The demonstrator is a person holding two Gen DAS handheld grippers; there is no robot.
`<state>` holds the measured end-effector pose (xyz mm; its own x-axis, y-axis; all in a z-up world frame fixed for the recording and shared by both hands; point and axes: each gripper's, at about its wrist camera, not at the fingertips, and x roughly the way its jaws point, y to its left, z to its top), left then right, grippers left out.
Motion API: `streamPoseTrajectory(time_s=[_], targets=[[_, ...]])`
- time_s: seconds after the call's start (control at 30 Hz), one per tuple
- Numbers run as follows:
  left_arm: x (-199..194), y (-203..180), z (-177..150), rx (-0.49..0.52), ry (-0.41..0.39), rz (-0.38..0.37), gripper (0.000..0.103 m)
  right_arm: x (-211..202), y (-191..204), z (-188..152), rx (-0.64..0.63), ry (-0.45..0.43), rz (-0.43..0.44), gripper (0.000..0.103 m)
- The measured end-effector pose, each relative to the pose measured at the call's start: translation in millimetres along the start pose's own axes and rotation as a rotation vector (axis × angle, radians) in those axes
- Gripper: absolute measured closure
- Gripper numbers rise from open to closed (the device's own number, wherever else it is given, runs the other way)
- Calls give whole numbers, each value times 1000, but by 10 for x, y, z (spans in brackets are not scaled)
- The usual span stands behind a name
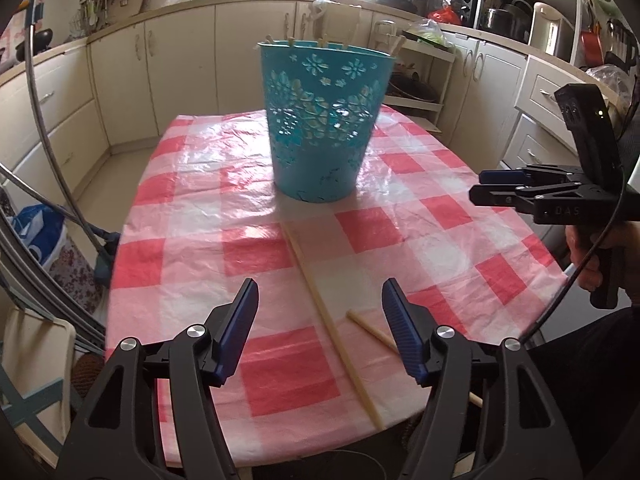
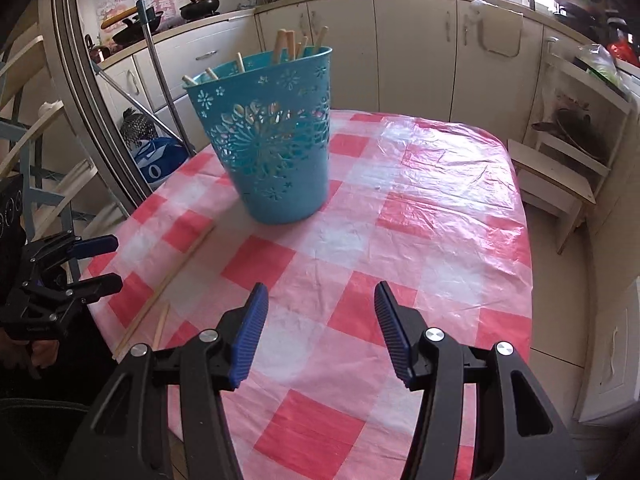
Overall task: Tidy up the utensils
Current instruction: 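Move both open tools over the last two chopsticks on the cloth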
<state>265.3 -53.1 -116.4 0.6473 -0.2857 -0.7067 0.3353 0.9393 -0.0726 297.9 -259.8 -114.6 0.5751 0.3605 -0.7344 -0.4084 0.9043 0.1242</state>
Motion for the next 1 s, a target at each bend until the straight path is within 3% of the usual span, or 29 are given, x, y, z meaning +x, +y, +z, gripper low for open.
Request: streamPoseTrajectory(time_s=[0.23, 0.37, 0.5, 0.57, 0.83, 0.93, 1.0], targets=[[114, -117, -78, 32, 39, -3, 42, -13, 471, -165, -212, 64, 198, 49], [224, -198, -145, 64, 58, -1, 41, 94, 784, -304, -334, 143, 250, 49], [416, -233, -246, 96, 112, 42, 41, 195, 913, -384, -369, 179, 231, 47], [412, -245, -262, 109, 95, 53, 41, 217, 922, -383, -356, 182, 232, 47], [363, -39, -200, 25, 89, 28, 41, 351, 1005, -432, -347, 187, 219, 47], [289, -17, -192, 21, 71, 12, 41, 394, 975, -450, -356, 175, 187, 52], [239, -37, -188, 31, 58, -7, 41, 415, 912, -432, -345, 155, 150, 62]])
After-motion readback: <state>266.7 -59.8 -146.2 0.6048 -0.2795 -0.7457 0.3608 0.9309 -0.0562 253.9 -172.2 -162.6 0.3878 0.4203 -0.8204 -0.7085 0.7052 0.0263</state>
